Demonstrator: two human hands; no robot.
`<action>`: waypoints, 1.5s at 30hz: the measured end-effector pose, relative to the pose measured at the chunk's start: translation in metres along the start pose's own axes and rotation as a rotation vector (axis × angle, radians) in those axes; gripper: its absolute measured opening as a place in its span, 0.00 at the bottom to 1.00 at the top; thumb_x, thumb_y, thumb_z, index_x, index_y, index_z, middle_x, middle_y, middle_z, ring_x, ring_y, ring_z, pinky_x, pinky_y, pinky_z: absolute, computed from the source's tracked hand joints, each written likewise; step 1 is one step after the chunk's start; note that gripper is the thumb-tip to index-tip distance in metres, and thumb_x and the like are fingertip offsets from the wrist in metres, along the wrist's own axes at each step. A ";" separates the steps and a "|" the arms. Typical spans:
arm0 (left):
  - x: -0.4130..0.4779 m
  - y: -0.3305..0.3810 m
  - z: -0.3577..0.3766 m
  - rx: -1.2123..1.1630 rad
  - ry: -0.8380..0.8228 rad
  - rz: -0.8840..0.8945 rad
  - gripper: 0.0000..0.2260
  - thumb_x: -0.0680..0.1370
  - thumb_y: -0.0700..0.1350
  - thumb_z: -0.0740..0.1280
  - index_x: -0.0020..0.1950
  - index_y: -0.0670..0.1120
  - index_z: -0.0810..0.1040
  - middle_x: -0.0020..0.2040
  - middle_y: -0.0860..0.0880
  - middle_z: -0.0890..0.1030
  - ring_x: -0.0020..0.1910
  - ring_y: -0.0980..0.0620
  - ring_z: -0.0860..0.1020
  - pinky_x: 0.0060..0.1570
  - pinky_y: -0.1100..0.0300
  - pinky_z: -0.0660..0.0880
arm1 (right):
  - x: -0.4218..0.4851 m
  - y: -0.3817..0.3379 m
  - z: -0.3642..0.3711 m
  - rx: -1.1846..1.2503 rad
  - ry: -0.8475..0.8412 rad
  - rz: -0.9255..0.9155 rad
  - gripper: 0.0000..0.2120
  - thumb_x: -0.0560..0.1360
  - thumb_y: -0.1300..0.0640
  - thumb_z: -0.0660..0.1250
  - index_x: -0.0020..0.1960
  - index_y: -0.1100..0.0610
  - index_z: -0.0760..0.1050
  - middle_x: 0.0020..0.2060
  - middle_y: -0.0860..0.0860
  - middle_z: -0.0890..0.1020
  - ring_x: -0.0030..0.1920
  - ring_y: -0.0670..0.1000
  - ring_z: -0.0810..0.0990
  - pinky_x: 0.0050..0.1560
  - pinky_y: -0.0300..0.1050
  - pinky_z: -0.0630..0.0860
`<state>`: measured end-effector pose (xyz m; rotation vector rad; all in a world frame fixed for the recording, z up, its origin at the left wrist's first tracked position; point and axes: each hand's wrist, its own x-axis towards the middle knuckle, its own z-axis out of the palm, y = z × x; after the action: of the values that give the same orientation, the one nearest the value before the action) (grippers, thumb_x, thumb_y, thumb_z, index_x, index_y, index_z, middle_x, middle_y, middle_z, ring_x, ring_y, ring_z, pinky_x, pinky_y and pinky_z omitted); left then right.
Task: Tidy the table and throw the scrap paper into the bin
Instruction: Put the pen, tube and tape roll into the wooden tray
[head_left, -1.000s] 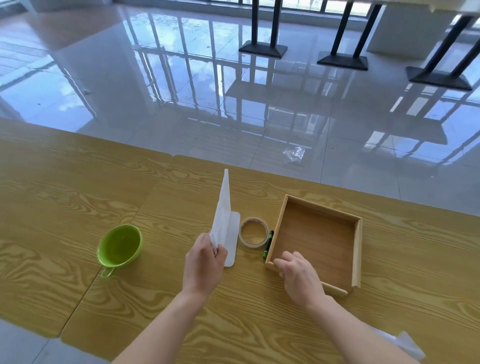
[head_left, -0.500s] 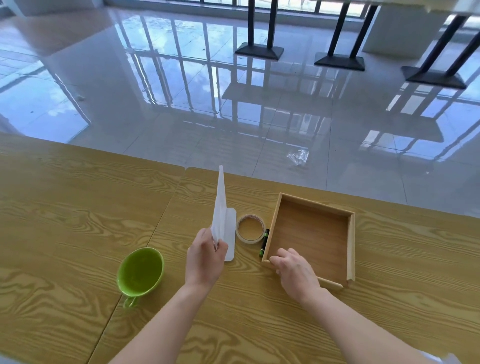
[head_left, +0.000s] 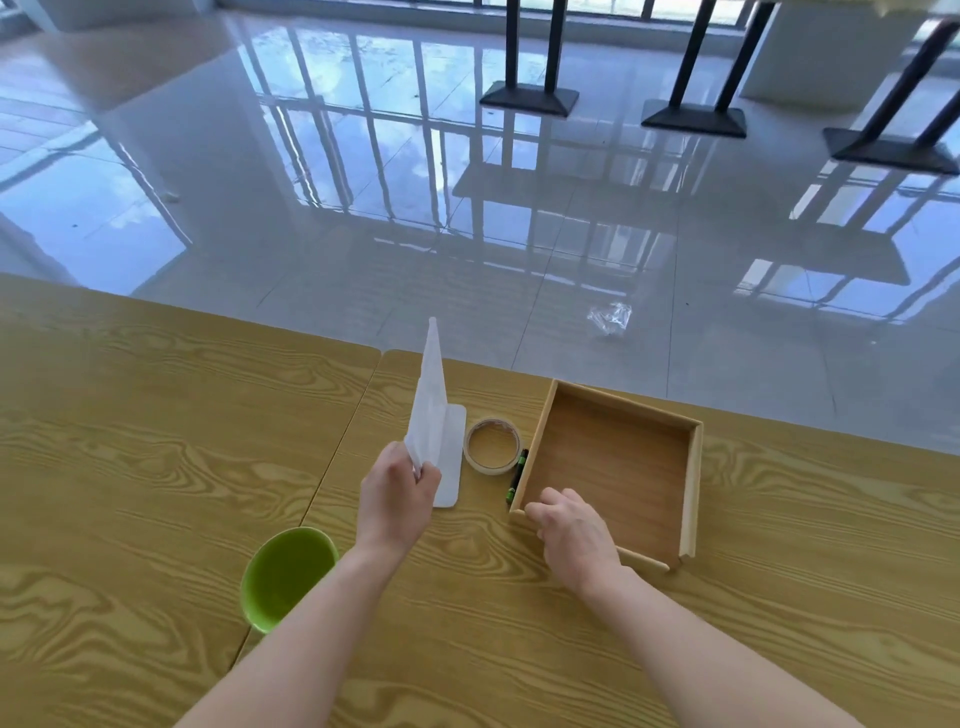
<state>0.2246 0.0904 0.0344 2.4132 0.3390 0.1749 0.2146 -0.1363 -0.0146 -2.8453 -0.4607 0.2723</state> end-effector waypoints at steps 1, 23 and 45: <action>0.002 0.000 0.000 0.003 0.006 -0.010 0.14 0.77 0.41 0.66 0.34 0.45 0.65 0.32 0.50 0.70 0.28 0.54 0.68 0.28 0.58 0.65 | 0.003 0.000 0.000 -0.001 0.005 -0.006 0.13 0.75 0.70 0.60 0.44 0.54 0.78 0.38 0.48 0.72 0.41 0.51 0.69 0.39 0.46 0.73; 0.031 -0.024 -0.012 -0.018 -0.016 0.200 0.21 0.73 0.41 0.73 0.38 0.58 0.62 0.28 0.63 0.65 0.28 0.65 0.71 0.26 0.73 0.55 | 0.118 -0.042 -0.069 0.509 0.068 0.182 0.13 0.77 0.57 0.68 0.61 0.52 0.76 0.48 0.49 0.82 0.46 0.47 0.79 0.49 0.46 0.78; 0.089 -0.049 -0.037 0.078 0.048 0.197 0.20 0.75 0.40 0.72 0.35 0.50 0.61 0.27 0.59 0.59 0.23 0.57 0.60 0.26 0.69 0.54 | 0.271 -0.119 -0.071 0.874 -0.115 0.172 0.24 0.75 0.67 0.62 0.67 0.47 0.71 0.59 0.51 0.78 0.57 0.56 0.79 0.59 0.59 0.78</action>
<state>0.2921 0.1742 0.0335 2.5216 0.1306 0.3128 0.4487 0.0483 0.0464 -2.0131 -0.0688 0.5189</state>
